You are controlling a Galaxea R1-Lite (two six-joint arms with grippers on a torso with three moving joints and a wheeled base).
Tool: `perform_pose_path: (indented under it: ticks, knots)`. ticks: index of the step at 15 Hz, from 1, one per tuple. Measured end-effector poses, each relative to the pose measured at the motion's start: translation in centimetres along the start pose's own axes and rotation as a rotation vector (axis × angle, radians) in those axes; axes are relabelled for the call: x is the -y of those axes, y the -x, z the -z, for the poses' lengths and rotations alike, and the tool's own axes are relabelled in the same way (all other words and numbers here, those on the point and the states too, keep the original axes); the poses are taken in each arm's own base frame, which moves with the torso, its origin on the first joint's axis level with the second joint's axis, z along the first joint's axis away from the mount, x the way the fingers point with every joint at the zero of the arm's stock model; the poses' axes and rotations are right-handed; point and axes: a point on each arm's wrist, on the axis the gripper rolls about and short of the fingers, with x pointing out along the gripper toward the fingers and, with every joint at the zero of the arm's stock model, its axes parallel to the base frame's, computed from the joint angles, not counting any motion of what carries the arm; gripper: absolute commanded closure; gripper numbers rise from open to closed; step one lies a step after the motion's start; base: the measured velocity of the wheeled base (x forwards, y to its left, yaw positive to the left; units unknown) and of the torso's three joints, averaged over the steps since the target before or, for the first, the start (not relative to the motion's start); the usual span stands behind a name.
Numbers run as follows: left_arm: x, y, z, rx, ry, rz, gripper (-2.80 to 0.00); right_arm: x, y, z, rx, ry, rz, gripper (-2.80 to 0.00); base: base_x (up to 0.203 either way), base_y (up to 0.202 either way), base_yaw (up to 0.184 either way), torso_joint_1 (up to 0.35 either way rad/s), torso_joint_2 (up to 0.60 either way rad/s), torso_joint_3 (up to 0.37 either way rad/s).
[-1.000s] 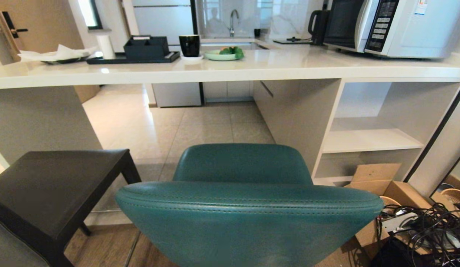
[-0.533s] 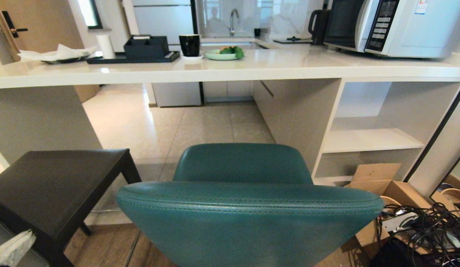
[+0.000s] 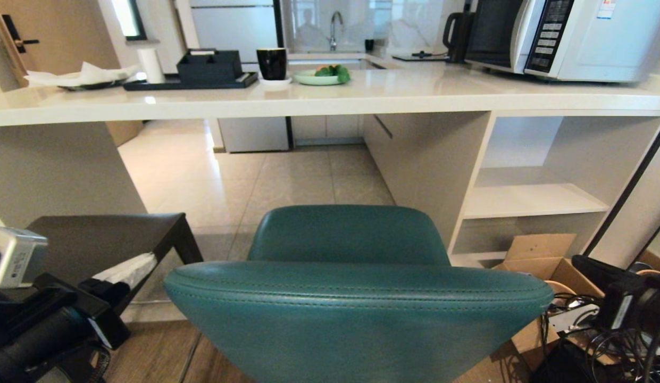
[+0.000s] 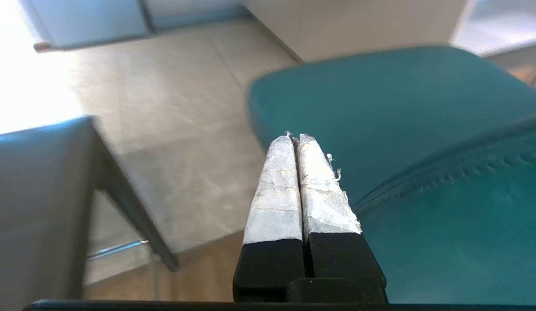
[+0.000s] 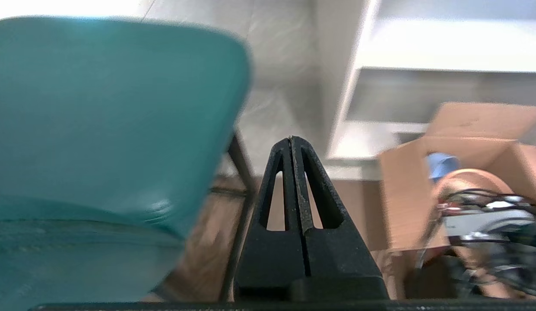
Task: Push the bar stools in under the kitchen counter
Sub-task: Push the blue chair back under the dining table
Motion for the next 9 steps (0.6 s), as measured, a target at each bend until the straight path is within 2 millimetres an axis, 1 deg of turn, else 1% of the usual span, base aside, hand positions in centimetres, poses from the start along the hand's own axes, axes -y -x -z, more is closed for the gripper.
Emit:
perform_pose_path:
  ticks: [3,5,6,7,9]
  knots:
    - [-0.1,-3.0,1.0,-0.023,0.001,0.007,0.00,-2.4,-2.0,0.7,-0.040,0.000,-0.027,0.00,0.000,0.000,0.000,0.000,0.00,0.000]
    - [-0.2,-5.0,1.9,-0.005,-0.012,-0.023,0.00,-3.9,-3.2,1.0,-0.023,-0.002,-0.022,0.00,0.000,0.000,0.000,0.000,0.00,0.000]
    - [-0.2,-5.7,2.6,-0.008,-0.016,-0.042,0.00,-4.4,-3.6,1.1,-0.014,-0.003,-0.021,0.00,0.000,0.000,0.000,0.000,0.00,0.000]
    - [-0.1,-6.0,3.6,-0.031,-0.014,-0.057,0.00,-4.7,-3.9,1.4,-0.026,0.003,-0.029,0.00,0.000,0.000,0.000,0.000,0.00,0.000]
    - [0.1,-6.0,5.2,-0.097,-0.005,-0.060,0.00,-5.3,-4.1,1.8,-0.047,0.013,-0.053,0.00,0.000,0.000,0.000,0.000,0.00,0.000]
